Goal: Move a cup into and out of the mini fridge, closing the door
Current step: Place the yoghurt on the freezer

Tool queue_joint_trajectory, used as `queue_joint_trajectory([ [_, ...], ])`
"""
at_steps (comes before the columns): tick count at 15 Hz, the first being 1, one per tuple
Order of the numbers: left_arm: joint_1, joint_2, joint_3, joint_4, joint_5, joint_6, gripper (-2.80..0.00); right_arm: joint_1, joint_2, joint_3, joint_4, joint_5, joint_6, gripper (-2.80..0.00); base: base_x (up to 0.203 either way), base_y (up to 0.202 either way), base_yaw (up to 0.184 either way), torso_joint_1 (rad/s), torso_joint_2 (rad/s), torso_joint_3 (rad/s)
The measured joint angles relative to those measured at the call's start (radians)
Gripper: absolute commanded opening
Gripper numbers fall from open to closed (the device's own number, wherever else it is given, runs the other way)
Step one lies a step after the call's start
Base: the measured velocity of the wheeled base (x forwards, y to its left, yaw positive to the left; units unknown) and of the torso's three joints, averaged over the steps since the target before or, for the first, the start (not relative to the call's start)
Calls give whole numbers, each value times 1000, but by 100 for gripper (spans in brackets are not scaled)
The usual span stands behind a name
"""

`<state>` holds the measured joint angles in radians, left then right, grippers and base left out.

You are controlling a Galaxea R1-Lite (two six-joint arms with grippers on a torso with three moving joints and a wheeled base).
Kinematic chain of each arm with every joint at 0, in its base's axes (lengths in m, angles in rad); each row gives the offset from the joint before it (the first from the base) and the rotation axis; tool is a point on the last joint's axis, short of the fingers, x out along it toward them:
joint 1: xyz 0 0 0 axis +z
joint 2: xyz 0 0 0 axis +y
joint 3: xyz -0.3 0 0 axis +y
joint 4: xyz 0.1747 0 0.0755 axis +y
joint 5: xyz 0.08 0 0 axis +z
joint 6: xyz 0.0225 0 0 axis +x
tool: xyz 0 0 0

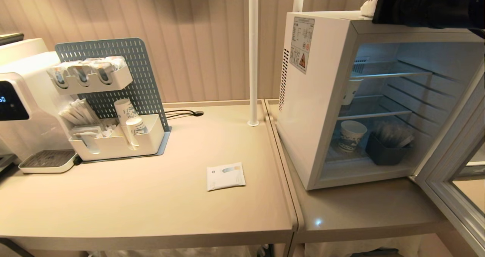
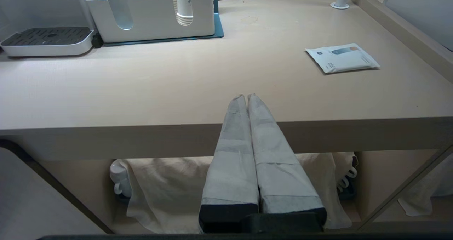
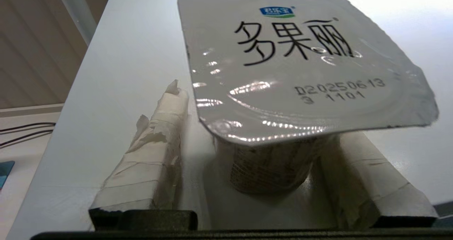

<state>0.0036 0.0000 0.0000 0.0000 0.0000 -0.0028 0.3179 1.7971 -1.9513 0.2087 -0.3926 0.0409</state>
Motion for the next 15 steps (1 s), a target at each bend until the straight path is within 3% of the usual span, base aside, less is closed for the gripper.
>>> queue_joint_trajectory([
  [15, 0, 0, 0, 0, 0, 0, -280, 0, -235, 183, 8, 0, -7, 0, 0, 0, 0, 0, 0, 0],
])
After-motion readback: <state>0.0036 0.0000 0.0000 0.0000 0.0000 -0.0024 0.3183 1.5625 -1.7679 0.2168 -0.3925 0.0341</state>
